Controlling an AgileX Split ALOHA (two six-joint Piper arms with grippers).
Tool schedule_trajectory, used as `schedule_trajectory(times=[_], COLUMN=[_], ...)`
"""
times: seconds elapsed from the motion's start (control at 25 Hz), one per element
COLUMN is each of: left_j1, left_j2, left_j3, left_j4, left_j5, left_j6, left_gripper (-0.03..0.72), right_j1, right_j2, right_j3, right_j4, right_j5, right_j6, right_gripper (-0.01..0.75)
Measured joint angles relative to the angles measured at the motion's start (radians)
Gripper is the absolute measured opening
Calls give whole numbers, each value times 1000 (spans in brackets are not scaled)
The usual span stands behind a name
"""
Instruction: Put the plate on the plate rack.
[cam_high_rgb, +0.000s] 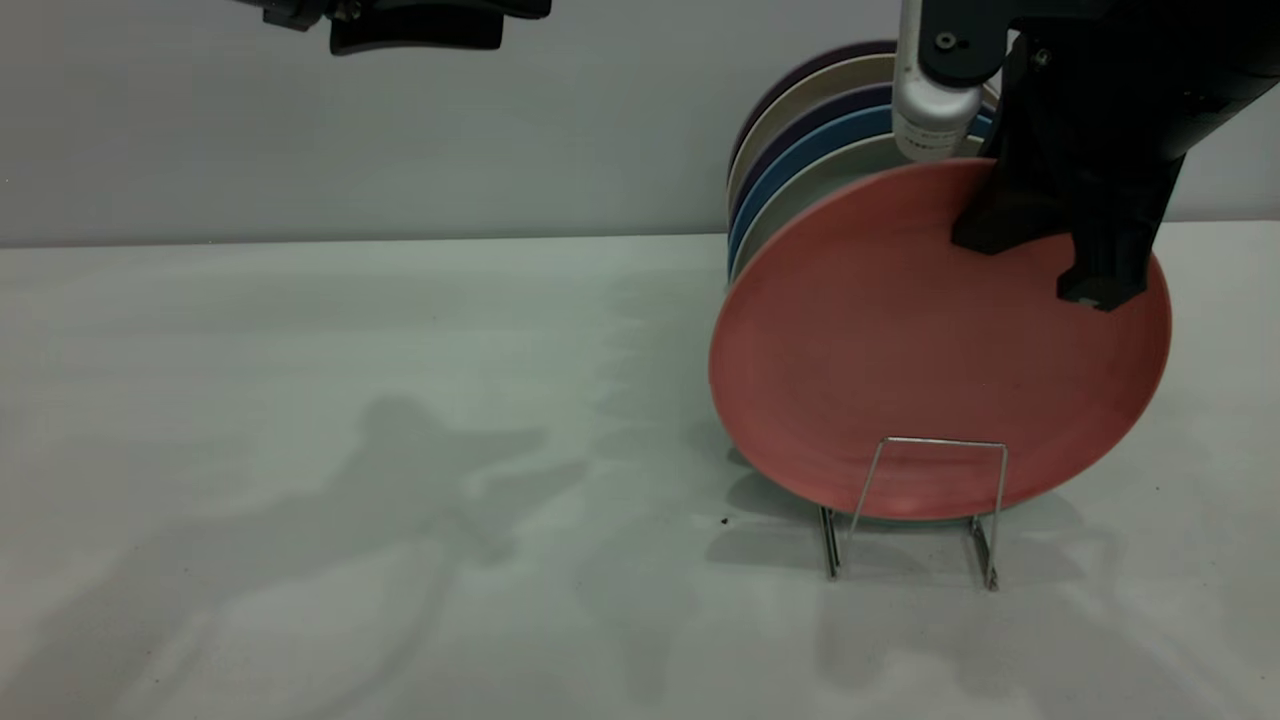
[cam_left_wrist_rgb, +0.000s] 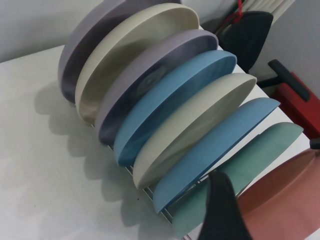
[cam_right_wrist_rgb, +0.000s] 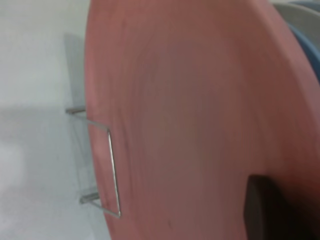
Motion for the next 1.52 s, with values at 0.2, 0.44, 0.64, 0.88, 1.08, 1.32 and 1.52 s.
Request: schedule_trajectory(times=[0.2, 0.44, 0.64, 0.88, 1.08, 1.32, 1.52], left_j1=[0, 0, 0, 0, 0, 61, 126], left_j2=[0, 0, 0, 0, -15, -136, -316], left_j3=[0, 0, 0, 0, 0, 0, 0], left_j4=[-1, -2, -2, -2, 6, 104, 215], left_j5=[0, 0, 0, 0, -10, -27, -16], left_j6=[0, 0, 0, 0, 2, -25, -138], left_gripper=[510, 510, 510, 510, 509, 509, 509], right_j1=[0, 0, 0, 0, 0, 0, 0], right_j2=[0, 0, -2, -62, -191, -437, -652], right_j3=[0, 0, -1, -2, -2, -2, -2], right_j4=[5, 7, 5, 3, -6, -239, -431], right_j5=[4, 33, 60, 105, 159, 370, 623], right_j6=[0, 0, 0, 1, 152, 534, 856], right_gripper=[123, 257, 323, 334, 336, 336, 336])
